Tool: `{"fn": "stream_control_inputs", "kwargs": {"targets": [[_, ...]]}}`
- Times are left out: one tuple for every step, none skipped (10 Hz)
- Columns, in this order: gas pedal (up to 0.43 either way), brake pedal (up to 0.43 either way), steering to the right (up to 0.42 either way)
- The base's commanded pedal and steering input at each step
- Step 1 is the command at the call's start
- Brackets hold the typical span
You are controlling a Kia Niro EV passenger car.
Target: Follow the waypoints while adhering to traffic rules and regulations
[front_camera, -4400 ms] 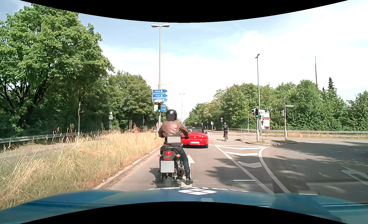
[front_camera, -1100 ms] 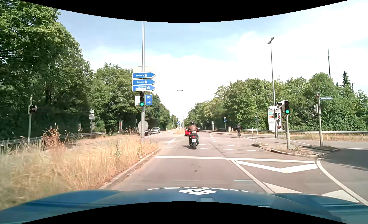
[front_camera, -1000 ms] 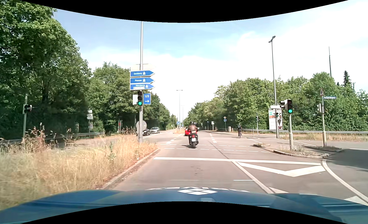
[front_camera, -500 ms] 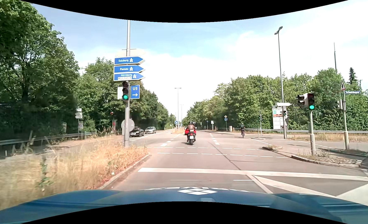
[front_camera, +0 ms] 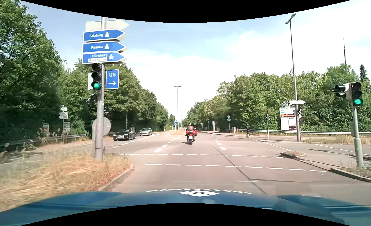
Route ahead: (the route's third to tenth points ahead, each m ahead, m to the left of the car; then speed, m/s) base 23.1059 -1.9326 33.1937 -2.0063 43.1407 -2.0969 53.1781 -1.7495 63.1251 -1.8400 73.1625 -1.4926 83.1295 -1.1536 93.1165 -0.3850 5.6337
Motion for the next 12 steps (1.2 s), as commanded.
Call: {"fn": "stream_control_inputs", "kwargs": {"targets": [[0.331,0.0,0.007],[0.331,0.0,0.007],[0.331,0.0,0.007],[0.331,0.0,0.007],[0.331,0.0,0.007],[0.331,0.0,0.006],[0.331,0.0,0.007],[0.331,0.0,0.007],[0.331,0.0,0.006],[0.331,0.0,0.007],[0.331,0.0,0.006],[0.331,0.0,0.006]]}}
